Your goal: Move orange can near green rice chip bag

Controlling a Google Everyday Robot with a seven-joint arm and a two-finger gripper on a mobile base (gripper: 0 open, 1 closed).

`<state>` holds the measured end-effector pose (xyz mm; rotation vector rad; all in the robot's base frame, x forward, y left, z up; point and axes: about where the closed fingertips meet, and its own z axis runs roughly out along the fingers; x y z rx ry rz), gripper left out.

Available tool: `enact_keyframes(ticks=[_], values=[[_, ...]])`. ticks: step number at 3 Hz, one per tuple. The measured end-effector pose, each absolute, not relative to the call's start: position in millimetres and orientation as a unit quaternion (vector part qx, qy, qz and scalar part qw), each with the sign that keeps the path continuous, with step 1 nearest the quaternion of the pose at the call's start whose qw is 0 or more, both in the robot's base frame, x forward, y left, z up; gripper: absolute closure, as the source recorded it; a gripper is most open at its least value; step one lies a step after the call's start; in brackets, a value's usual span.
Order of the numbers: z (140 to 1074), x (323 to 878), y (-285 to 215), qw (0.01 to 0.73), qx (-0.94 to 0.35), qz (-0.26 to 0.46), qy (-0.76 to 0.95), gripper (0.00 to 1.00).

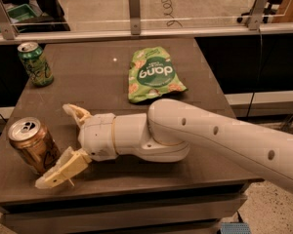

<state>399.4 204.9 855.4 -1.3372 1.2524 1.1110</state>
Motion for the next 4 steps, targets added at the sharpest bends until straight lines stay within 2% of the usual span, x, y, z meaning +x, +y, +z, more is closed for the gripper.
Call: enact_keyframes(ticks=[1, 2, 4], values=[[868.2, 393.5, 228.4, 0.490, -0.544, 0.469, 0.495, 0.03], [873.0, 385.6, 244.2, 0.489, -0.545, 0.479, 0.484, 0.20], [874.4, 378.6, 230.7, 0.488, -0.542, 0.470, 0.498, 0.67]])
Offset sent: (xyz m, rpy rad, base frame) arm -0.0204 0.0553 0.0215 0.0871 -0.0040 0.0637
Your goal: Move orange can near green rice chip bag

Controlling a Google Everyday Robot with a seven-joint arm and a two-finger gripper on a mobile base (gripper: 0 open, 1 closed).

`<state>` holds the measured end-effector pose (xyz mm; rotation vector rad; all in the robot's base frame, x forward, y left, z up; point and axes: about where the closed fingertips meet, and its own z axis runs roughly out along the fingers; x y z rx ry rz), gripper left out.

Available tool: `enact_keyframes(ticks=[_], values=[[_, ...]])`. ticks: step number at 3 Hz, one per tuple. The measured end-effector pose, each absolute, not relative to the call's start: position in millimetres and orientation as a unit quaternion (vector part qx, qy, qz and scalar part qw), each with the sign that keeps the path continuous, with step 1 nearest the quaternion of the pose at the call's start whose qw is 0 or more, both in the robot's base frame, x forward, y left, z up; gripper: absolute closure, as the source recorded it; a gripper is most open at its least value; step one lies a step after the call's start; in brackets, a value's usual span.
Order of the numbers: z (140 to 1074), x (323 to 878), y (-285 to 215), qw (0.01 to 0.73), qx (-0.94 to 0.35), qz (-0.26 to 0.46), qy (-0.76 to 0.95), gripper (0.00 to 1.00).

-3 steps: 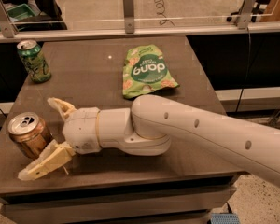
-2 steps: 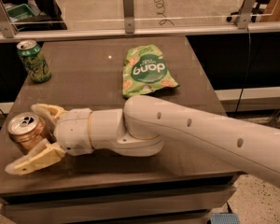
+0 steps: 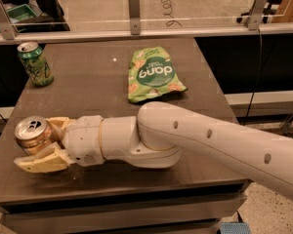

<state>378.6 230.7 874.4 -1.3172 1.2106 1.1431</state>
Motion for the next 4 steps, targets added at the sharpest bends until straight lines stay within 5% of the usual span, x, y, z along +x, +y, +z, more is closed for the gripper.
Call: enact_keyframes(ticks=[1, 2, 4], values=[[885.8, 386.2, 200.0, 0.496, -0.542, 0.444, 0.514, 0.90], [902.8, 396.0, 149.7, 0.507, -0.537, 0.405, 0.539, 1.00], [911.9, 376.5, 12.9, 0.535, -0.484, 0.325, 0.612, 1.00]])
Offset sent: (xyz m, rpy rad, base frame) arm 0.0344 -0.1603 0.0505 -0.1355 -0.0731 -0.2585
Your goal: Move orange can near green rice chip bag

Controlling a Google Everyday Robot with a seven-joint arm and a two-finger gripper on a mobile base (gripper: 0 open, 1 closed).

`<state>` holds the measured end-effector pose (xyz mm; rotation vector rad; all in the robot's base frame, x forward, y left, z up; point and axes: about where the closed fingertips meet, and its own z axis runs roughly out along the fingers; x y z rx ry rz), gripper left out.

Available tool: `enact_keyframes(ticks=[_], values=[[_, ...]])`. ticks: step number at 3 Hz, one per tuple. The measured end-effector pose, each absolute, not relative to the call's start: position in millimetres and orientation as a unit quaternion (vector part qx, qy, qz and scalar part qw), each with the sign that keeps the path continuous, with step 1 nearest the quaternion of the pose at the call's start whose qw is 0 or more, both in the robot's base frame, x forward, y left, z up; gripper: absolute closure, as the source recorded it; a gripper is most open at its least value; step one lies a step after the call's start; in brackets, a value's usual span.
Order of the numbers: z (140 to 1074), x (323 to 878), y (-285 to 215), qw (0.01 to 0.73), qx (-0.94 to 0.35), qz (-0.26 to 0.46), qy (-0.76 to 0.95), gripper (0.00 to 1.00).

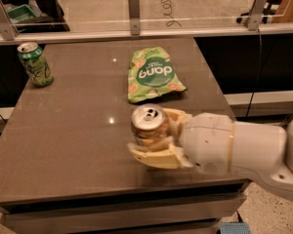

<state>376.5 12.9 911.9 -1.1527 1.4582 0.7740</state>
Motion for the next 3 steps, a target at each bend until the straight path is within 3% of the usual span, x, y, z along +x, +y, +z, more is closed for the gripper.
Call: enact_keyframes(ticks=[3], values=[[908.9, 391.6, -10.4, 0.547, -0.472, 0.302, 0.622, 1.00]])
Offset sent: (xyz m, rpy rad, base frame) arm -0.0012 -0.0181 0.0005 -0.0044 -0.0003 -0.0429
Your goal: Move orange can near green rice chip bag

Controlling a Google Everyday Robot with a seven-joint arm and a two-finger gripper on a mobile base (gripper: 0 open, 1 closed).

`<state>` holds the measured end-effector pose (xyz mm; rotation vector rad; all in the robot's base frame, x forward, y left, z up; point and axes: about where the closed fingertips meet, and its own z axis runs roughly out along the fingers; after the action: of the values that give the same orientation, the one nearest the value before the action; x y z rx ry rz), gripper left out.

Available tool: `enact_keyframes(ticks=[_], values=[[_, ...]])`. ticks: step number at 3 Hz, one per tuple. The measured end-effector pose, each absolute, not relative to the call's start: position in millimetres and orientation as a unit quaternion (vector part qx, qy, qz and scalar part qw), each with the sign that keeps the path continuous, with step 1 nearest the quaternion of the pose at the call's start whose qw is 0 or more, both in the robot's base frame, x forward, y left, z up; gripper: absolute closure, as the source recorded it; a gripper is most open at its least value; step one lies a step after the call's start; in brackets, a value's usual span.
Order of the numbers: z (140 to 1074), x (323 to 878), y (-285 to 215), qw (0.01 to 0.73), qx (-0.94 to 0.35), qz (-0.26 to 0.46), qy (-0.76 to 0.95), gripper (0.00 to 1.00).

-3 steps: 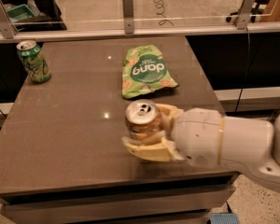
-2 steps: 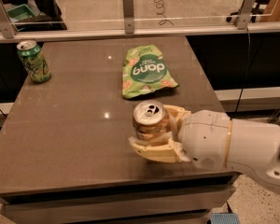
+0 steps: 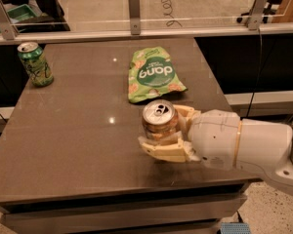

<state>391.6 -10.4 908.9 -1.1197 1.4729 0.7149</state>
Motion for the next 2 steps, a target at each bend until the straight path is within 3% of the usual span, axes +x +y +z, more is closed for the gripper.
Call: enact_keyframes(ticks=[2], values=[[905.3, 472.5, -59.4, 0.591, -0.434, 0.260, 0.629, 1.00]])
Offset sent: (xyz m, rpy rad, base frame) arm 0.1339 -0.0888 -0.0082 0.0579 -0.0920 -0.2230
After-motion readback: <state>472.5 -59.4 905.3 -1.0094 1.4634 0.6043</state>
